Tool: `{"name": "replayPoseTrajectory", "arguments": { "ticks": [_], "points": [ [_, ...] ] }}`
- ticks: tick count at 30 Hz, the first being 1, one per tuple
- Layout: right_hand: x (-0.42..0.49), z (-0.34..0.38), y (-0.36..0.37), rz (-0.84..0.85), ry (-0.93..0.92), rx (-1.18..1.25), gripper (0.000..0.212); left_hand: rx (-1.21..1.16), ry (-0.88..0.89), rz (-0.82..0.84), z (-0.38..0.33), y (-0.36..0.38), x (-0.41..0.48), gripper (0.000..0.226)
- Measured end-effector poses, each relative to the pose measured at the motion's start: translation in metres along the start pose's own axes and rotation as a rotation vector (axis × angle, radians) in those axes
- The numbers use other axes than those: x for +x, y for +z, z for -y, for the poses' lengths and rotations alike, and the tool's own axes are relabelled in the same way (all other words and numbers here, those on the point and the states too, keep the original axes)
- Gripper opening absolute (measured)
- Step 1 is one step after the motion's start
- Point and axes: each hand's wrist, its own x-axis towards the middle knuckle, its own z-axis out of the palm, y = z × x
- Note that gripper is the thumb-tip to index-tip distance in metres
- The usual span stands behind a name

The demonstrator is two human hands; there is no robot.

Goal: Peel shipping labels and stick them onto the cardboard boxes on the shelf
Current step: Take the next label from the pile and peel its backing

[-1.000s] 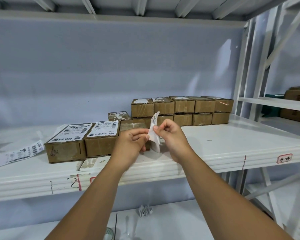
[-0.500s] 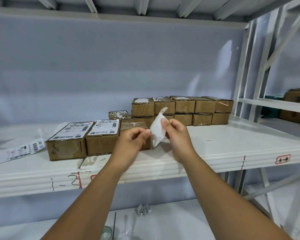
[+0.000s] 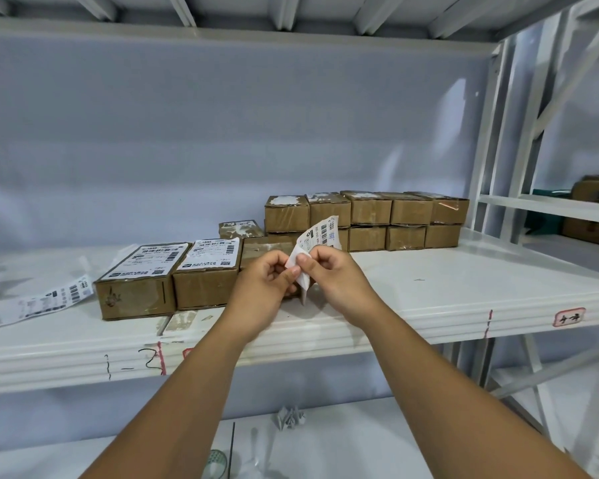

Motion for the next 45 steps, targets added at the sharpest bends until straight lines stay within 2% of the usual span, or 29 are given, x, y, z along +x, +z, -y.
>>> {"name": "replayPoseTrajectory", "arguments": {
  "ticks": [6, 22, 26, 28, 30, 34, 36, 39, 45],
  "points": [
    [0.001, 0.001, 0.000, 0.045, 0.012, 0.069, 0.029, 0.043, 0.004, -0.020, 0.000, 0.001, -0.001, 0.020],
    [0.000, 0.001, -0.004, 0.041, 0.043, 0.204, 0.028, -0.153, -0.016, 0.024, -0.002, -0.005, -0.003, 0.023],
    [-0.002, 0.005, -0.005, 0.100, 0.067, 0.242, 0.020, -0.224, -0.060, 0.052, -0.006, -0.004, -0.003, 0.025],
    [-0.005, 0.010, -0.005, 0.165, 0.087, 0.242, 0.028, -0.228, -0.072, 0.058, -0.008, -0.003, -0.003, 0.025],
    [-0.007, 0.013, -0.004, 0.216, 0.081, 0.191, 0.044, -0.229, -0.075, 0.045, -0.010, -0.002, -0.004, 0.023],
    [-0.006, 0.010, -0.001, 0.223, 0.067, 0.120, 0.069, -0.257, -0.074, 0.032, -0.009, -0.004, -0.004, 0.020],
    [-0.005, 0.006, 0.000, 0.226, 0.078, 0.128, 0.059, -0.295, -0.070, 0.029, -0.008, -0.004, -0.004, 0.021],
    [-0.005, 0.008, -0.001, 0.221, 0.073, 0.168, 0.011, -0.310, -0.053, 0.021, -0.007, -0.004, -0.004, 0.017],
    [-0.006, 0.012, -0.002, 0.219, 0.095, 0.240, 0.009, -0.285, -0.049, -0.013, -0.007, -0.004, -0.004, 0.014]
  ]
}}
